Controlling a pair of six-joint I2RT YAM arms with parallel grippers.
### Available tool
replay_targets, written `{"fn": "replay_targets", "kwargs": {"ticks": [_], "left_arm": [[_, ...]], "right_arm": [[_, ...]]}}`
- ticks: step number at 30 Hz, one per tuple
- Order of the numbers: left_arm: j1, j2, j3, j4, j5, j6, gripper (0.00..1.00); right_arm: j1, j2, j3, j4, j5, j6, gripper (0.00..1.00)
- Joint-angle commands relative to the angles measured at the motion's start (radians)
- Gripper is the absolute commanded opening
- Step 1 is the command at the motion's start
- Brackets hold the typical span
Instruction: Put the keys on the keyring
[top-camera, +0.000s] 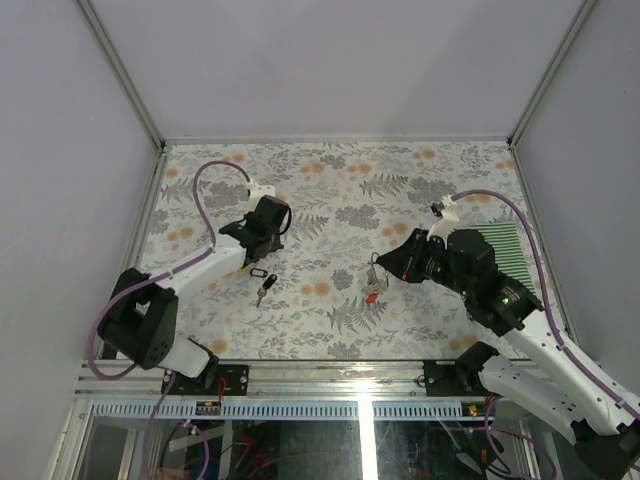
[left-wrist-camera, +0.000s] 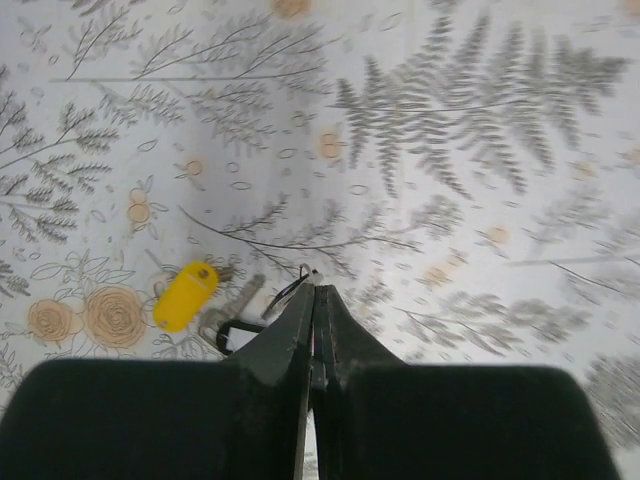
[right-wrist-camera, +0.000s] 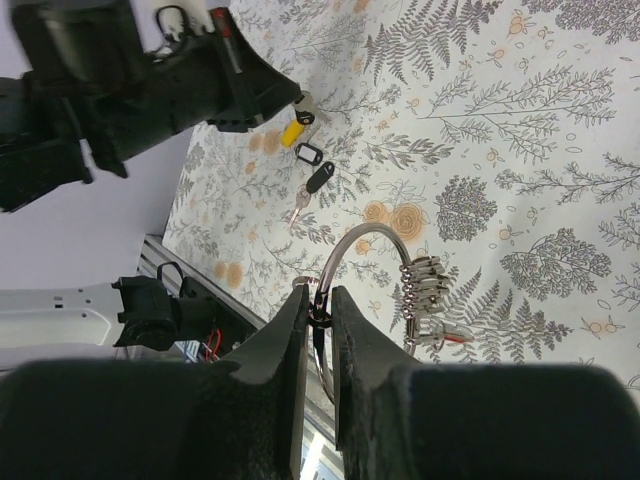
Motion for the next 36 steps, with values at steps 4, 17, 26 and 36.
{"fn": "replay_targets", "kwargs": {"ticks": [4,17,26,36], "left_arm": [[-0.017,-0.177,-0.017,0.023,0.246,0.098,0.00],[-0.075,-0.378,0.026,0.008,0.640,0.174,0.00],[-0.085,-0.482,0.044,0.174,1.021,0.067,0.00],[-0.145,-0.477,0.079,0.355,1.135,-0.068,0.00]], "right_arm": [[0.000,0.009,0.058,0.044,-0.022,-0.160,0.00],[0.001,-0.042,0.039,0.168,-0.152,-0.481,0.00],[0.001,-0.129,-0.038,0.341,-0.232,-0.556,0.00],[0.001,-0.168,-0.058,0.494,-0.248,-0.632,0.00]]}}
